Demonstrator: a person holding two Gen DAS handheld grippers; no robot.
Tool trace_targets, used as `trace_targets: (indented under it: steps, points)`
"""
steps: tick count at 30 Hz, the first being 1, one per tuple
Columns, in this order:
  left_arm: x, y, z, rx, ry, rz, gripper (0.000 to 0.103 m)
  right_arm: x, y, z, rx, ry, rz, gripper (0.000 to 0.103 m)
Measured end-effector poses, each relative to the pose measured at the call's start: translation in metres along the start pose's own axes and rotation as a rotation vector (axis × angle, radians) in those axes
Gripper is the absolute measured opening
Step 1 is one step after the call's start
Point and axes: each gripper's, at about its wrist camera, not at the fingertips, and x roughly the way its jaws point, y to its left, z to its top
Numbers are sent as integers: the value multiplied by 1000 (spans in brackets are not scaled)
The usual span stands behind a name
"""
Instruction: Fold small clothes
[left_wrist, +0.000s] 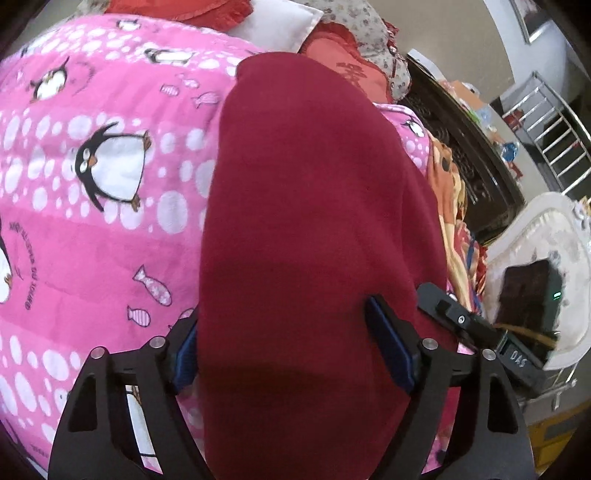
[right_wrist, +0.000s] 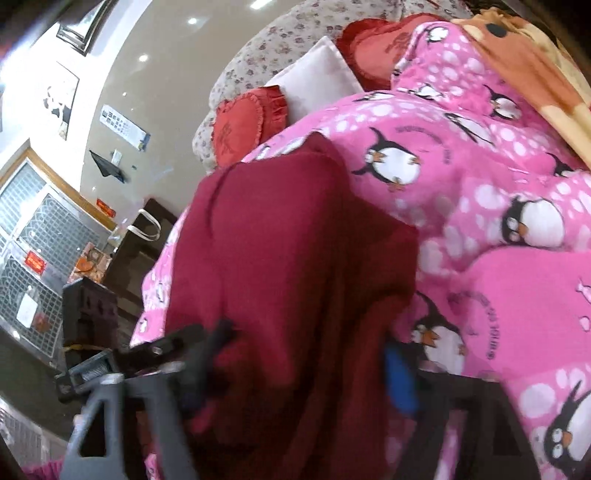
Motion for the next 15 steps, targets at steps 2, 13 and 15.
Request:
trace_targets:
  steps: [2,13,15]
  points:
    - [-7,-6,-2,25,-12,6,66,-7,12,0,-39,-3,-23,46]
    - [-99,-1,-52,66,13,52,53,-46,89,-31,-91,52,85,41]
    - [-112,9,-71,54,26,75,53,-42,99,-49,-92,87,96,41]
